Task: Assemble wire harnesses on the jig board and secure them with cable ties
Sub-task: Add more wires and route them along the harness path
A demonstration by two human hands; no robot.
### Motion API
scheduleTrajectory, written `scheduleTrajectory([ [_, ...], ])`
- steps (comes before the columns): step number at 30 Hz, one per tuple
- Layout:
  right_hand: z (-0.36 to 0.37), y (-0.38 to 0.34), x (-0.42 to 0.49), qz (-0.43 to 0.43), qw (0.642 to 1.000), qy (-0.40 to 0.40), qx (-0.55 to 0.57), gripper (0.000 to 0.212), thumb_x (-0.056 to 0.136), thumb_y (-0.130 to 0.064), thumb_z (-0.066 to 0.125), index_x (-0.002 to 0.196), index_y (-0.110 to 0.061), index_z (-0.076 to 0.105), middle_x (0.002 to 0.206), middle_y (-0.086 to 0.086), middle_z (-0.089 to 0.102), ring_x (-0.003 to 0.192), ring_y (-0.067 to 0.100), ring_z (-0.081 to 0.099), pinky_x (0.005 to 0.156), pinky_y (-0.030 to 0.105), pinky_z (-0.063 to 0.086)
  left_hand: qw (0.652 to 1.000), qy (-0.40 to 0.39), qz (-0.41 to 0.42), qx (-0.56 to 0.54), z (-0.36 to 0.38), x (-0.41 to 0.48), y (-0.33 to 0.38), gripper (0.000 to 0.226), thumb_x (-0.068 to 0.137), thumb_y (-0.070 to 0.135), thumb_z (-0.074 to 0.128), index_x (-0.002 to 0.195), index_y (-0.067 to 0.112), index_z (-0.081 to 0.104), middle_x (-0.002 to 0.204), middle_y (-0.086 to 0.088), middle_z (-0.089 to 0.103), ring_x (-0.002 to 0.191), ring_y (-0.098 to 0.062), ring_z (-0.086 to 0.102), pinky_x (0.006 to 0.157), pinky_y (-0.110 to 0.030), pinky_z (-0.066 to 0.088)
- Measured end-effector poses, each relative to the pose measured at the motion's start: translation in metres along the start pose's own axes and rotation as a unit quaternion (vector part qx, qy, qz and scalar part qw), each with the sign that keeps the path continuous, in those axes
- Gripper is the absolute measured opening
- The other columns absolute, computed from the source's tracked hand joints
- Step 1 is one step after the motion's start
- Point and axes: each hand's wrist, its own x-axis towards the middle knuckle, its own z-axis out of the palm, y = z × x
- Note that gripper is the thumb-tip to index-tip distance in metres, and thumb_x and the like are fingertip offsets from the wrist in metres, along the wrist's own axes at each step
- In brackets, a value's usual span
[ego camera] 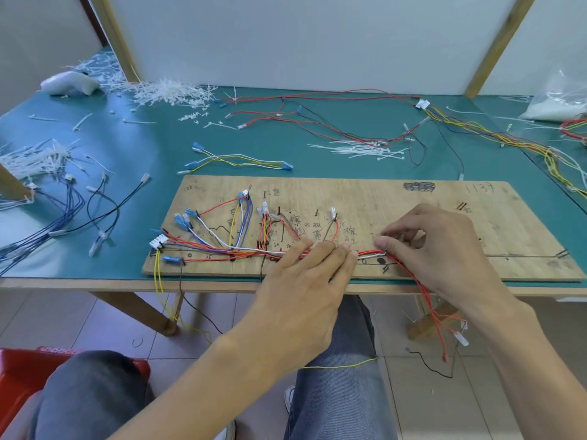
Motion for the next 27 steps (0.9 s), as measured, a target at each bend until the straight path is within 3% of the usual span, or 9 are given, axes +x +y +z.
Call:
scheduleTrajectory([
  [2,0.002,-0.002,-0.003,0.019,1.0,0.022,-0.001,0.011,0.082,-0.037,0.089,0.086,-0.028,0.084,0.079,-0.016,0.063,0.073,-0.001,0.06,0.066,0.014,0.04,1.0,-0.001,0.003,0.001,-0.001,0.003,0.001,0.067,0.089,0.032,0.061,0.151,0.013,0.046,0.15,0.0,0.051,0.139,-0.023,0.043,0.123,-0.044,0.029],
  [6,0.003,-0.004,-0.004,0.023,0.999,0.036,-0.02,0.019,0.083,-0.04,0.088,0.084,-0.021,0.086,0.079,-0.013,0.066,0.074,0.012,0.062,0.068,0.037,0.052,1.0,0.004,0.02,0.002,-0.006,0.008,-0.001,0.062,0.088,0.035,0.058,0.144,0.009,0.052,0.139,-0.002,0.057,0.13,-0.025,0.047,0.118,-0.041,0.029],
  [11,0.002,-0.009,-0.009,0.006,0.994,0.043,-0.104,0.022,0.089,-0.044,0.08,0.081,-0.024,0.083,0.081,-0.013,0.063,0.078,0.018,0.058,0.06,0.032,0.043,0.999,0.005,0.033,-0.015,-0.009,0.01,-0.004,0.07,0.086,0.035,0.059,0.149,0.008,0.045,0.137,-0.003,0.055,0.128,-0.026,0.047,0.116,-0.04,0.033],
  [16,0.009,-0.009,-0.017,0.008,0.994,0.028,-0.109,0.022,0.096,-0.046,0.068,0.102,-0.028,0.078,0.094,-0.01,0.062,0.097,0.022,0.059,0.068,0.043,0.055,0.999,-0.014,0.04,-0.008,-0.009,0.011,-0.004,0.07,0.082,0.03,0.055,0.147,0.006,0.046,0.134,-0.003,0.054,0.125,-0.026,0.046,0.115,-0.04,0.033],
  [20,0.01,-0.007,-0.026,-0.016,0.993,0.073,-0.096,0.034,0.094,-0.031,0.071,0.129,-0.029,0.069,0.114,-0.003,0.057,0.103,0.026,0.052,0.068,0.043,0.054,0.999,-0.007,0.032,-0.04,-0.01,0.015,-0.003,0.063,0.079,0.03,0.054,0.138,0.01,0.053,0.127,0.0,0.056,0.123,-0.024,0.047,0.107,-0.037,0.036],
  [23,0.008,-0.008,-0.031,-0.103,0.989,0.049,-0.097,0.028,0.091,-0.009,0.07,0.113,-0.025,0.076,0.115,-0.006,0.055,0.097,0.021,0.046,0.063,0.044,0.052,0.998,-0.008,0.026,-0.052,-0.013,0.015,-0.003,0.062,0.076,0.03,0.054,0.136,0.012,0.056,0.125,0.002,0.057,0.123,-0.022,0.047,0.103,-0.036,0.039],
  [27,0.001,-0.007,-0.03,-0.119,0.989,-0.045,-0.07,0.027,0.09,-0.004,0.07,0.103,-0.026,0.079,0.102,-0.016,0.062,0.092,0.017,0.053,0.074,0.036,0.047,0.997,-0.009,0.023,-0.067,-0.015,0.014,-0.003,0.056,0.076,0.031,0.052,0.129,0.015,0.058,0.122,0.003,0.056,0.121,-0.021,0.047,0.101,-0.036,0.04],
])
